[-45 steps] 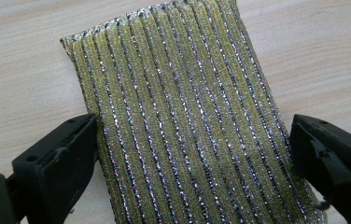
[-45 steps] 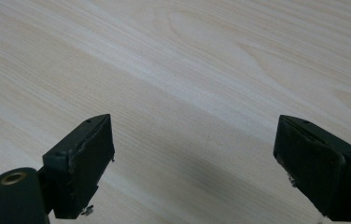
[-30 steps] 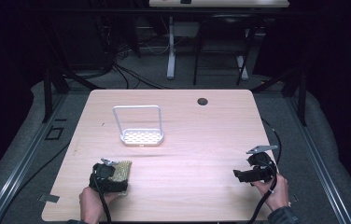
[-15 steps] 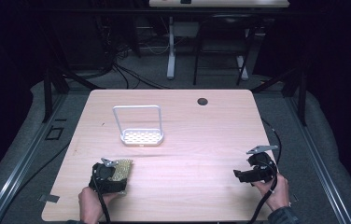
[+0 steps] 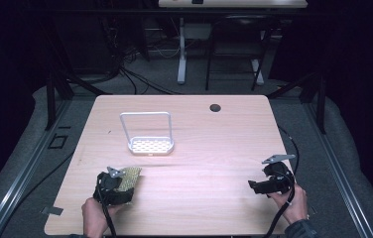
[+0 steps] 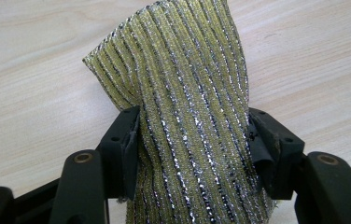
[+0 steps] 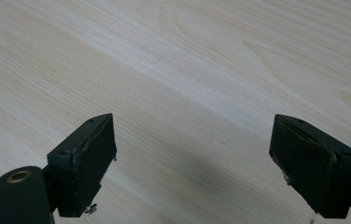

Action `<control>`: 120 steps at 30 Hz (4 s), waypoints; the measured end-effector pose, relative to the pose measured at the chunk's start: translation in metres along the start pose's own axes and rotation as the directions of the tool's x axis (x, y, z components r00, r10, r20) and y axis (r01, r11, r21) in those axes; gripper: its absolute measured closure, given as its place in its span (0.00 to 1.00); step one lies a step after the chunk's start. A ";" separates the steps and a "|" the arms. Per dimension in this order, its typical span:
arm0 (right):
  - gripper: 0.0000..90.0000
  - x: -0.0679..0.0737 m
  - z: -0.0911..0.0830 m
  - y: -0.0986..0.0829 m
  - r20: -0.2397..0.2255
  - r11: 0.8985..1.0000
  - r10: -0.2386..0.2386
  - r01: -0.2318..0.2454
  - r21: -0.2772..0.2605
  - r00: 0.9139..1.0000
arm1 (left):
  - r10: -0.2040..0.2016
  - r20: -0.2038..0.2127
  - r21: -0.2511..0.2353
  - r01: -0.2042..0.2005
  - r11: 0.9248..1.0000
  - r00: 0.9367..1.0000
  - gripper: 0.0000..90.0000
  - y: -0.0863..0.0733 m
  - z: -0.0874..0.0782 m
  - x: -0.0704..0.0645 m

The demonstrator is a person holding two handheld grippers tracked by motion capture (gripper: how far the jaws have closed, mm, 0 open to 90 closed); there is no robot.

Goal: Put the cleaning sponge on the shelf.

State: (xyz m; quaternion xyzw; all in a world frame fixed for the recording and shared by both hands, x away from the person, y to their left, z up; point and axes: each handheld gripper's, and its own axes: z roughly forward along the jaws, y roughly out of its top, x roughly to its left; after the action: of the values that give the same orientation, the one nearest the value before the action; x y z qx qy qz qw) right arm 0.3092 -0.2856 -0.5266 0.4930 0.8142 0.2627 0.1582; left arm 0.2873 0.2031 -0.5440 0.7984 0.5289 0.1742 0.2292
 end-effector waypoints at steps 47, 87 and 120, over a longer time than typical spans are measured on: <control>0.15 0.000 0.002 0.001 -0.007 1.000 -0.004 0.004 0.003 1.000 | 0.104 0.034 -0.114 -0.099 0.989 0.994 0.49 0.032 -0.001 -0.006; 0.15 0.001 0.004 0.002 -0.018 1.000 -0.014 0.014 0.013 1.000 | 0.120 0.049 -0.154 -0.111 0.982 0.992 0.49 0.082 0.019 0.002; 0.15 0.004 0.004 0.003 -0.022 1.000 -0.024 0.025 0.008 0.999 | 0.100 0.037 -0.186 -0.092 0.978 0.994 0.47 0.109 0.040 0.004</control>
State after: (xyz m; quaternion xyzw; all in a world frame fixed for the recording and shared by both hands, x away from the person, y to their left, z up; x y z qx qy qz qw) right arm 0.3114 -0.2802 -0.5282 0.4808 0.8230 0.2626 0.1503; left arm 0.3930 0.1631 -0.5176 0.8023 0.4660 0.2148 0.3052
